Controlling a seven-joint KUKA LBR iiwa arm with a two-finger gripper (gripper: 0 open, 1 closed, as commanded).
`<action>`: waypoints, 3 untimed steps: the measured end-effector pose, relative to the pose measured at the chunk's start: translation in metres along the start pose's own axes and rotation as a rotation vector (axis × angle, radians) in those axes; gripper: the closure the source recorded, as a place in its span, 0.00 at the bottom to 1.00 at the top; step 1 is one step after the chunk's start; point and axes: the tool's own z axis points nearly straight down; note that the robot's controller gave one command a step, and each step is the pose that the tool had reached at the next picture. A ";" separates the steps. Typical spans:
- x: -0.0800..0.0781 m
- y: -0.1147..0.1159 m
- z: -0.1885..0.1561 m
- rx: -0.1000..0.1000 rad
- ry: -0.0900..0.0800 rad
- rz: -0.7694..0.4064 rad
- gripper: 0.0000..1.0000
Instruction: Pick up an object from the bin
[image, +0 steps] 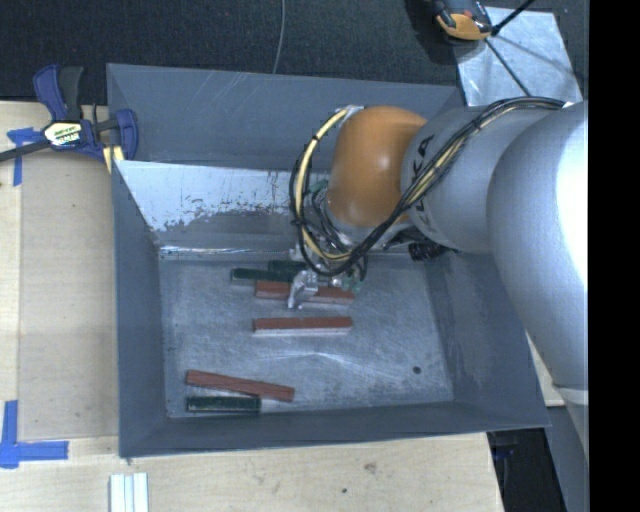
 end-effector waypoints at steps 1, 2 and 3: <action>0.000 0.000 0.000 0.000 0.001 0.000 1.00; 0.000 0.000 0.000 0.000 0.000 0.000 1.00; 0.001 0.000 -0.003 0.001 0.005 0.001 1.00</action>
Offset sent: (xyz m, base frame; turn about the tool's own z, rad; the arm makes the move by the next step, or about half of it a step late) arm 0.0001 -0.0002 0.0004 0.0000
